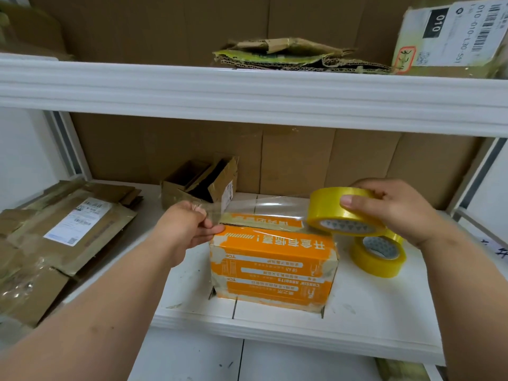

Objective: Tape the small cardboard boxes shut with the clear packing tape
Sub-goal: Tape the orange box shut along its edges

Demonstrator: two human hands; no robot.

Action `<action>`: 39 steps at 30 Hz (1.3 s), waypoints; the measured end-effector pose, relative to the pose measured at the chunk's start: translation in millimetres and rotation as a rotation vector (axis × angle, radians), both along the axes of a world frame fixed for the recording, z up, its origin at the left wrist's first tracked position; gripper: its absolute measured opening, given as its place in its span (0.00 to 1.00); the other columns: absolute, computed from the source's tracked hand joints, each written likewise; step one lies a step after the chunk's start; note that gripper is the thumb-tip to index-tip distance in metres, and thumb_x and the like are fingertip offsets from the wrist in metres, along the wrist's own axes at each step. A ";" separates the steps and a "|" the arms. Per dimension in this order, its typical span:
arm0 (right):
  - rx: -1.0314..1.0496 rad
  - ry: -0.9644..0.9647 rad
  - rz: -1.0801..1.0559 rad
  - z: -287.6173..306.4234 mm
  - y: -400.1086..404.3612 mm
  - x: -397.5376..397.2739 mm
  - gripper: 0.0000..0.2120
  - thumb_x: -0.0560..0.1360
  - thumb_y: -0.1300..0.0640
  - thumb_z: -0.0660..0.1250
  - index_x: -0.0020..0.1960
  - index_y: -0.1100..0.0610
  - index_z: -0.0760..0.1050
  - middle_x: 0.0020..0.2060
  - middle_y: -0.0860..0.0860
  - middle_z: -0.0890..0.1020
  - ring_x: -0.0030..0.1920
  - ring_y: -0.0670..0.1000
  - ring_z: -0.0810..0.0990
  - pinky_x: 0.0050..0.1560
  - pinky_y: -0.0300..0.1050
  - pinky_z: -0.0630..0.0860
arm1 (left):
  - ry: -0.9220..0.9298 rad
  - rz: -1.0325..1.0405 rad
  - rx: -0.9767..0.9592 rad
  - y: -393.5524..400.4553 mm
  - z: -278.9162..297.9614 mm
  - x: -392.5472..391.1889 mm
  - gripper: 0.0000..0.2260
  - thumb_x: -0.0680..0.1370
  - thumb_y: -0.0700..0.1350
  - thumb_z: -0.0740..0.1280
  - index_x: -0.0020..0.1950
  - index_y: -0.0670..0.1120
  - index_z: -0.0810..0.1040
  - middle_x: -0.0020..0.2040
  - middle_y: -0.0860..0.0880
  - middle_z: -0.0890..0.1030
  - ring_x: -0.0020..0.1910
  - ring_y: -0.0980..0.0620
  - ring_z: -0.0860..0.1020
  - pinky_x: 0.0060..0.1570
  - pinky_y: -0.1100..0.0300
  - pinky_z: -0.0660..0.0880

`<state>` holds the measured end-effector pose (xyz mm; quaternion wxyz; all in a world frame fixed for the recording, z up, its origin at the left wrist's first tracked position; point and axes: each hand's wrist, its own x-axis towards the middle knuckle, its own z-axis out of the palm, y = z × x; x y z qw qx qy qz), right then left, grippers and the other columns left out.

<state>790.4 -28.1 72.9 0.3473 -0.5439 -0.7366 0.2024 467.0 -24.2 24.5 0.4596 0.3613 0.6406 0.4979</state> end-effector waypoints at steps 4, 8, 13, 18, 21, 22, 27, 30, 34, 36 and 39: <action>0.006 -0.004 -0.073 5.5 -2.9 6.0 0.24 0.65 0.35 0.67 0.42 0.56 0.81 0.38 0.55 0.83 0.43 0.56 0.81 0.49 0.56 0.77 | 0.037 -0.079 -0.008 2.0 8.9 2.9 0.05 0.84 0.38 0.58 0.58 0.41 0.72 0.39 0.41 0.80 0.43 0.44 0.85 0.38 0.58 0.83; -0.046 -0.082 -0.123 7.4 -0.9 16.9 0.17 0.75 0.43 0.70 0.40 0.57 0.81 0.39 0.57 0.83 0.45 0.58 0.80 0.51 0.56 0.76 | 0.078 -0.099 -0.014 1.0 8.7 0.6 0.05 0.83 0.37 0.59 0.50 0.40 0.73 0.39 0.41 0.81 0.43 0.44 0.86 0.46 0.54 0.82; -0.157 -0.232 -0.206 -8.9 5.4 31.1 0.13 0.77 0.43 0.65 0.38 0.46 0.81 0.41 0.50 0.83 0.49 0.55 0.79 0.60 0.56 0.73 | 0.072 -0.107 0.005 4.4 4.8 0.7 0.03 0.83 0.37 0.61 0.51 0.41 0.73 0.39 0.41 0.81 0.43 0.44 0.86 0.47 0.52 0.81; -0.185 -0.243 -0.257 -23.0 9.7 26.2 0.17 0.78 0.38 0.62 0.41 0.49 0.82 0.43 0.48 0.82 0.53 0.55 0.77 0.66 0.58 0.67 | 0.060 -0.110 -0.002 5.2 3.0 -2.3 0.05 0.83 0.37 0.60 0.57 0.40 0.73 0.40 0.39 0.81 0.43 0.43 0.86 0.47 0.51 0.81; -0.231 -0.291 -0.294 -18.7 11.2 20.8 0.21 0.76 0.33 0.59 0.46 0.48 0.82 0.46 0.47 0.81 0.55 0.54 0.77 0.67 0.58 0.67 | 0.035 -0.090 -0.018 5.4 4.8 -1.5 0.07 0.83 0.35 0.60 0.59 0.43 0.70 0.38 0.40 0.81 0.44 0.42 0.85 0.51 0.49 0.81; -0.240 -0.335 -0.301 -17.4 12.3 18.9 0.22 0.76 0.32 0.59 0.47 0.48 0.81 0.46 0.48 0.81 0.55 0.54 0.77 0.67 0.58 0.67 | 0.021 -0.078 -0.025 6.1 5.4 -1.3 0.07 0.83 0.35 0.59 0.59 0.43 0.70 0.37 0.40 0.81 0.45 0.42 0.85 0.51 0.49 0.81; -0.263 -0.494 -0.343 -13.9 21.2 15.9 0.23 0.76 0.31 0.59 0.45 0.49 0.81 0.46 0.49 0.81 0.52 0.52 0.77 0.65 0.56 0.69 | 0.018 -0.076 -0.055 6.9 7.4 0.1 0.06 0.83 0.36 0.59 0.49 0.37 0.74 0.32 0.42 0.81 0.43 0.42 0.85 0.51 0.50 0.81; -0.266 -0.577 -0.346 -21.3 26.0 13.7 0.24 0.76 0.32 0.59 0.42 0.51 0.81 0.42 0.48 0.81 0.48 0.50 0.76 0.63 0.54 0.66 | 0.039 -0.093 -0.029 7.6 5.6 -2.7 0.06 0.83 0.36 0.60 0.49 0.37 0.75 0.37 0.40 0.82 0.43 0.43 0.85 0.50 0.51 0.81; -0.275 -0.546 -0.357 -32.7 25.4 14.6 0.25 0.77 0.34 0.58 0.42 0.53 0.80 0.42 0.48 0.81 0.49 0.50 0.77 0.62 0.52 0.65 | 0.029 -0.157 0.041 6.2 -0.1 -8.0 0.13 0.82 0.35 0.60 0.67 0.41 0.72 0.38 0.40 0.81 0.46 0.41 0.85 0.50 0.51 0.81; -0.280 -0.504 -0.366 -33.8 25.5 16.4 0.24 0.77 0.34 0.59 0.42 0.53 0.81 0.42 0.49 0.82 0.49 0.50 0.77 0.63 0.53 0.67 | 0.008 -0.201 0.047 6.2 -0.9 -10.2 0.20 0.82 0.33 0.60 0.73 0.46 0.69 0.35 0.42 0.80 0.48 0.40 0.85 0.54 0.50 0.80; -0.283 -0.494 -0.364 -33.7 27.8 16.8 0.23 0.77 0.35 0.60 0.41 0.52 0.81 0.42 0.49 0.82 0.48 0.50 0.77 0.62 0.53 0.68 | 0.007 -0.253 0.011 8.2 3.2 -12.6 0.16 0.82 0.35 0.60 0.69 0.43 0.74 0.35 0.43 0.81 0.47 0.42 0.85 0.53 0.51 0.80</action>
